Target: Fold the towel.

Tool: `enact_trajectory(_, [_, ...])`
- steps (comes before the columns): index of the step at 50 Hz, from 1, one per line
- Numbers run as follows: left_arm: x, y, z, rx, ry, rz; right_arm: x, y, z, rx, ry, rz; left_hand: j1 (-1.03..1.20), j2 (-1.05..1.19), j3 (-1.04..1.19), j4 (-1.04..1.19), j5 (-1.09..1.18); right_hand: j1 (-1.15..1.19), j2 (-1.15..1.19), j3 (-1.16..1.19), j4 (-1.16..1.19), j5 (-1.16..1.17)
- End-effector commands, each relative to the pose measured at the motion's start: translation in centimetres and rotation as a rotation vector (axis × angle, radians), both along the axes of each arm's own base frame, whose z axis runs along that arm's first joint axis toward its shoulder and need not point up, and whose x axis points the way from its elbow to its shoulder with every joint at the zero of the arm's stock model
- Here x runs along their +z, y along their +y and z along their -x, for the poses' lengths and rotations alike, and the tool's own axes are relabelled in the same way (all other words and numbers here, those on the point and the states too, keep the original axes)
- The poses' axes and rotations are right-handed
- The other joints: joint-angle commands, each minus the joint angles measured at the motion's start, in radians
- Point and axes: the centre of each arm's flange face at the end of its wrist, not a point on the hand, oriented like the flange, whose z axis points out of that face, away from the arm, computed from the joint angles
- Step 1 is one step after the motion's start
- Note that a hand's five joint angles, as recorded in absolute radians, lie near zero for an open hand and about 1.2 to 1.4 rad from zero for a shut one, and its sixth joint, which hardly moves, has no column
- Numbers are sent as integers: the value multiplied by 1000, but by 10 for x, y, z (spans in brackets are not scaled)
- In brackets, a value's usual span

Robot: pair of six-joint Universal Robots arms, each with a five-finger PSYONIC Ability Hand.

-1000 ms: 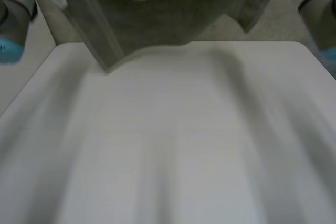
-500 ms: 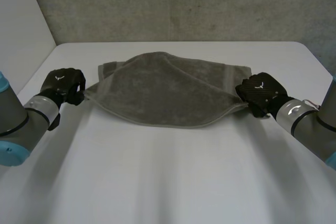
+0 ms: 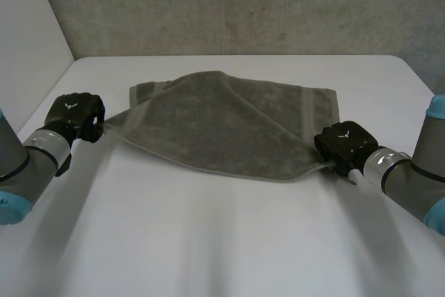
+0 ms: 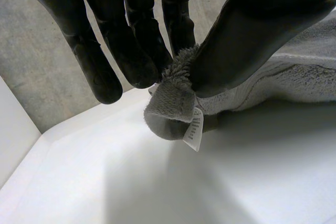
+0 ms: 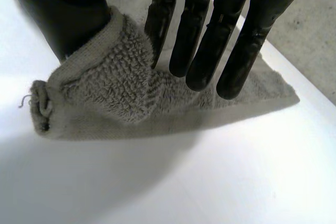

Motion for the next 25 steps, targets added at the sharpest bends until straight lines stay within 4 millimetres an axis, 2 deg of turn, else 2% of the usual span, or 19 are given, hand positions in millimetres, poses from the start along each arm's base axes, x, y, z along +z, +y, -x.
enact_trajectory(1, [-1, 1, 0, -1, 0, -4, 5, -4, 3, -24, 9, 15, 64, 61, 45, 32, 93, 335, 327, 332, 329, 338])
enact_trajectory(2, [0, 1, 1, -1, -1, -3, 9, -5, 4, -31, 7, 24, 64, 61, 45, 32, 93, 499, 490, 495, 493, 501])
enact_trajectory(3, [0, 1, 1, -1, -1, -3, 9, -5, 4, -31, 7, 24, 64, 61, 45, 32, 93, 500, 492, 497, 494, 503])
enact_trajectory(5, [1, 2, 1, -1, -2, -2, 27, -5, 7, -41, 2, 60, 64, 61, 45, 32, 93, 505, 497, 502, 499, 508])
enact_trajectory(8, [2, 3, 2, -4, -4, -3, 39, -6, 10, -55, 0, 79, 64, 61, 45, 32, 93, 505, 497, 502, 499, 508])
enact_trajectory(10, [18, 5, 2, -5, 0, 31, 60, -10, 28, -114, 2, 100, 64, 61, 45, 32, 93, 505, 497, 502, 499, 508])
enact_trajectory(11, [18, 5, 2, -5, 0, 31, 61, -10, 29, -114, 2, 100, 64, 61, 45, 32, 93, 505, 497, 502, 499, 508])
enact_trajectory(13, [38, 15, 3, -13, 3, 65, 81, -7, 42, -149, -1, 105, 64, 61, 45, 32, 93, 505, 497, 502, 499, 508])
enact_trajectory(16, [47, 19, 3, -24, 5, 80, 89, -3, 47, -159, 1, 101, 64, 61, 45, 32, 93, 505, 497, 502, 499, 508])
enact_trajectory(18, [63, 30, 5, -50, 19, 101, 105, 3, 55, -176, 1, 105, 64, 61, 45, 32, 93, 505, 497, 502, 499, 508])
enact_trajectory(19, [64, 30, 5, -50, 19, 101, 105, 3, 55, -176, 1, 105, 64, 61, 45, 32, 93, 505, 497, 502, 499, 508])
enact_trajectory(21, [75, 42, 5, -60, 50, 89, 123, 13, 63, -184, -5, 124, 64, 61, 45, 32, 93, 505, 497, 502, 499, 508])
enact_trajectory(25, [82, 54, 4, -61, 84, 70, 139, 20, 70, -177, -18, 150, 64, 61, 45, 32, 93, 505, 497, 502, 499, 508])
